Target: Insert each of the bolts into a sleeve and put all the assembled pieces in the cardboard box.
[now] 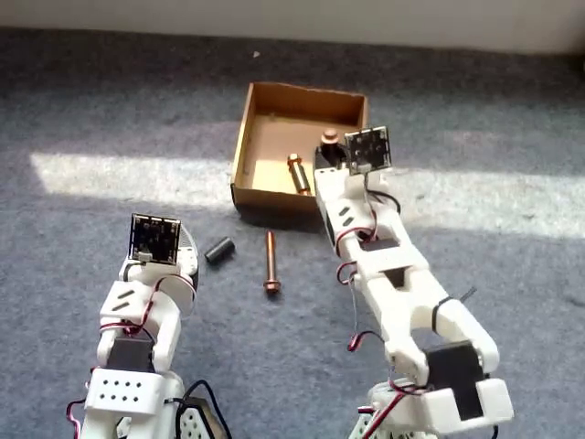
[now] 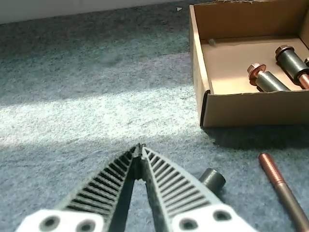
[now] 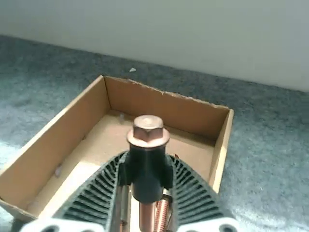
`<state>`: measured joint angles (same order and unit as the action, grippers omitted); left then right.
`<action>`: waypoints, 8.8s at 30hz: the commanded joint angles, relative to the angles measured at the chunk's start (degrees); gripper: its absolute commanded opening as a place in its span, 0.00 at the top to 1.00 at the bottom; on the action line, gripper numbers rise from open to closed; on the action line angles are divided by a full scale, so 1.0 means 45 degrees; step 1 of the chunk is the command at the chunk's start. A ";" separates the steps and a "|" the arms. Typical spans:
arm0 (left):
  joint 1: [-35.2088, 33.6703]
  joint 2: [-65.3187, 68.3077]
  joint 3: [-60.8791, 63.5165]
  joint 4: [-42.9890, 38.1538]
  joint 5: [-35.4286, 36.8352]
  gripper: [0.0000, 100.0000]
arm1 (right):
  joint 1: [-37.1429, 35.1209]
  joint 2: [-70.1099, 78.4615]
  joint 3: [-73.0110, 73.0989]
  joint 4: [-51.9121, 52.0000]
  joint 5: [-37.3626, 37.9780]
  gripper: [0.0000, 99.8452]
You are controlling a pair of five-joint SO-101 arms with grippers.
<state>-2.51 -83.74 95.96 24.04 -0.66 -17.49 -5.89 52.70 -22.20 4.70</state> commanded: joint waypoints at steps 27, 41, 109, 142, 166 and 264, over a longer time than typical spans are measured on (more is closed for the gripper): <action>-0.0068 -0.0147 0.0400 0.0430 -0.0215 0.99 | 0.0283 0.3624 -0.3526 0.3018 -0.0059 0.83; -0.1690 -0.0166 0.0381 -0.0391 -0.0215 0.99 | 0.0459 0.2276 -0.3194 0.3858 -0.0078 0.83; -0.3409 -0.0166 0.0381 -0.1192 -0.0156 0.99 | -0.6945 0.7160 -1.1692 1.5971 -0.8127 1.00; -0.3175 -0.0166 0.0381 -0.1192 -0.0195 0.99 | -0.3878 -0.0928 -0.6320 1.9038 -0.3477 0.99; -0.2413 -0.0147 0.0381 -0.1133 -0.0195 0.99 | 0.0166 -0.7101 0.3448 1.3216 -0.1192 0.99; 0.4679 1.9585 -1.5424 0.6095 0.5470 0.81 | 0.4210 -0.7219 0.3741 1.1067 -0.0781 0.99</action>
<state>15.60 4.62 26.77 52.97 23.08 0.97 -37.10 70.46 29.14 0.48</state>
